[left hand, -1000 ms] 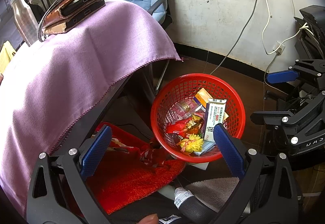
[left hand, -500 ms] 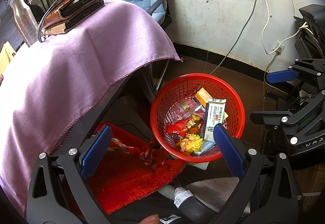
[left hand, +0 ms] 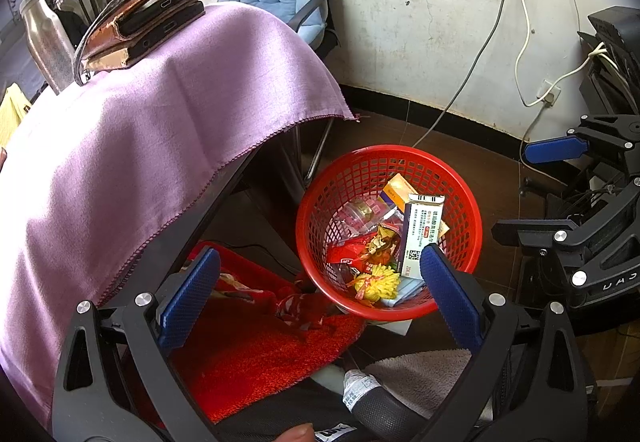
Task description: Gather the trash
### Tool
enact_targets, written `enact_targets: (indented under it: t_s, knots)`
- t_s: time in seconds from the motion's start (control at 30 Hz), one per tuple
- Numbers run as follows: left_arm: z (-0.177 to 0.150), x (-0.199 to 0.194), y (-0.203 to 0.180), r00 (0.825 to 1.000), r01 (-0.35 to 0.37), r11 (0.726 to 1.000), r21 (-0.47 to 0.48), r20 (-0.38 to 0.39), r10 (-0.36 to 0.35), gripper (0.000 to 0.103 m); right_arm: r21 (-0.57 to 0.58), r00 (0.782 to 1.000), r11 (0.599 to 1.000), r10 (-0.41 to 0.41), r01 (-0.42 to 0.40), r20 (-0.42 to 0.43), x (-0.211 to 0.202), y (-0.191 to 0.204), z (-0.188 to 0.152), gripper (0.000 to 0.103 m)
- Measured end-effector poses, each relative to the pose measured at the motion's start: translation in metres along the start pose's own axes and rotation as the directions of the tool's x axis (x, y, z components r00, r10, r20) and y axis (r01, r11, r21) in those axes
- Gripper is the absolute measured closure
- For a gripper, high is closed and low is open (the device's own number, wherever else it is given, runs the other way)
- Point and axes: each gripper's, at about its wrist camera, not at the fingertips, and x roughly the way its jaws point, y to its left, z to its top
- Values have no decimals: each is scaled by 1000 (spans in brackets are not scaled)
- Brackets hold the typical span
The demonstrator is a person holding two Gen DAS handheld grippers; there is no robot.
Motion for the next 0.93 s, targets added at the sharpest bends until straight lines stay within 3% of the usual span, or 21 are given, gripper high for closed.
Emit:
enact_targets:
  t_s: [0.93]
  knots:
    - [1, -9, -5, 999, 18, 1000, 21, 27, -19, 7, 1, 1000, 1000, -4, 4, 11, -6, 3, 3, 16]
